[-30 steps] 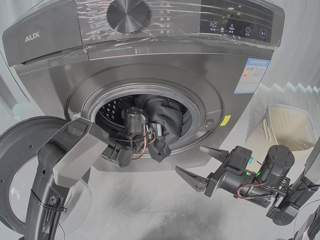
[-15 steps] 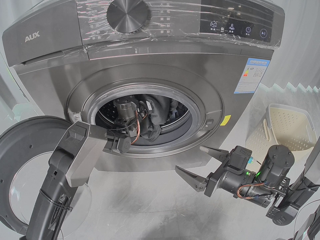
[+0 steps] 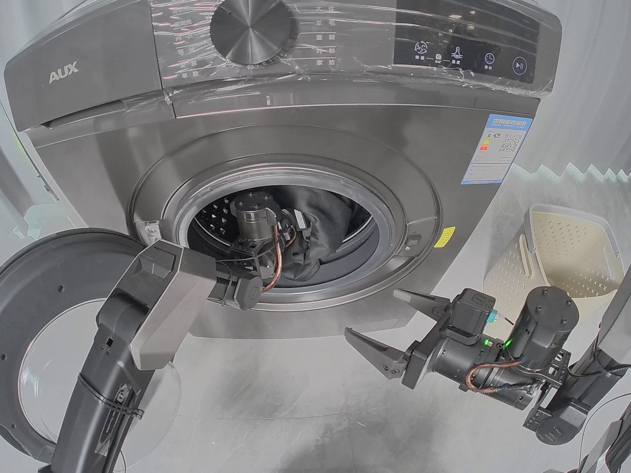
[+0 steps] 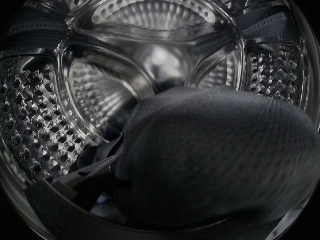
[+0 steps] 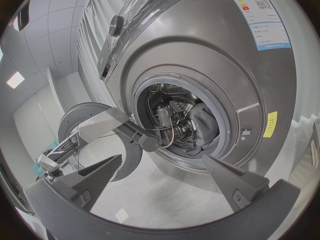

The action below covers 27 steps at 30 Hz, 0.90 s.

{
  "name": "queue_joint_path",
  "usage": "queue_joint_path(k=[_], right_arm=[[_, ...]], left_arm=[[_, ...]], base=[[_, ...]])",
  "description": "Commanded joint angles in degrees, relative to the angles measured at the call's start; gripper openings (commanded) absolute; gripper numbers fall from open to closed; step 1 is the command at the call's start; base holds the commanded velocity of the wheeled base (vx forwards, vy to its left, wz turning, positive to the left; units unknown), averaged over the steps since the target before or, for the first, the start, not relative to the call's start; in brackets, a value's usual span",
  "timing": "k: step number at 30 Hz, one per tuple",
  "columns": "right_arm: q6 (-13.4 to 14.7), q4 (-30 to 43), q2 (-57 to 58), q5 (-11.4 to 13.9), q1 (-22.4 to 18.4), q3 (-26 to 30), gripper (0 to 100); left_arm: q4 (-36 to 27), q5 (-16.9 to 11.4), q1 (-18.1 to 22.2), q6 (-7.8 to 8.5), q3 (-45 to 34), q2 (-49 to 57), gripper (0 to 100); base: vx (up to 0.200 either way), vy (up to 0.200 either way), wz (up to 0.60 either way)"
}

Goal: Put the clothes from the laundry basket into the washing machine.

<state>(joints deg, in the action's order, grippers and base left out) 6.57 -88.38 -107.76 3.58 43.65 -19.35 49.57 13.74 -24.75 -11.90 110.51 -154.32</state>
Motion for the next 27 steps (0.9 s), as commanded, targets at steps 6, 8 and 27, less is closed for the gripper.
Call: queue_joint_path(k=[6, 8, 27], right_arm=[[-0.1, 0.0, 0.0, 0.0, 0.0, -0.1, 100], [-0.1, 0.0, 0.0, 0.0, 0.1, -0.2, 100], [-0.1, 0.0, 0.0, -0.1, 0.1, -0.3, 100]], left_arm=[[-6.9, -6.4, -2.4, 0.74, -24.4, 17.7, 100], [-9.0, -6.9, -2.5, 1.61, -26.7, 19.4, 100], [-12.2, -10.5, -2.6, 5.92, -43.1, 27.5, 100]], base=[[0.0, 0.0, 0.0], [0.0, 0.0, 0.0], [0.0, 0.0, 0.0]])
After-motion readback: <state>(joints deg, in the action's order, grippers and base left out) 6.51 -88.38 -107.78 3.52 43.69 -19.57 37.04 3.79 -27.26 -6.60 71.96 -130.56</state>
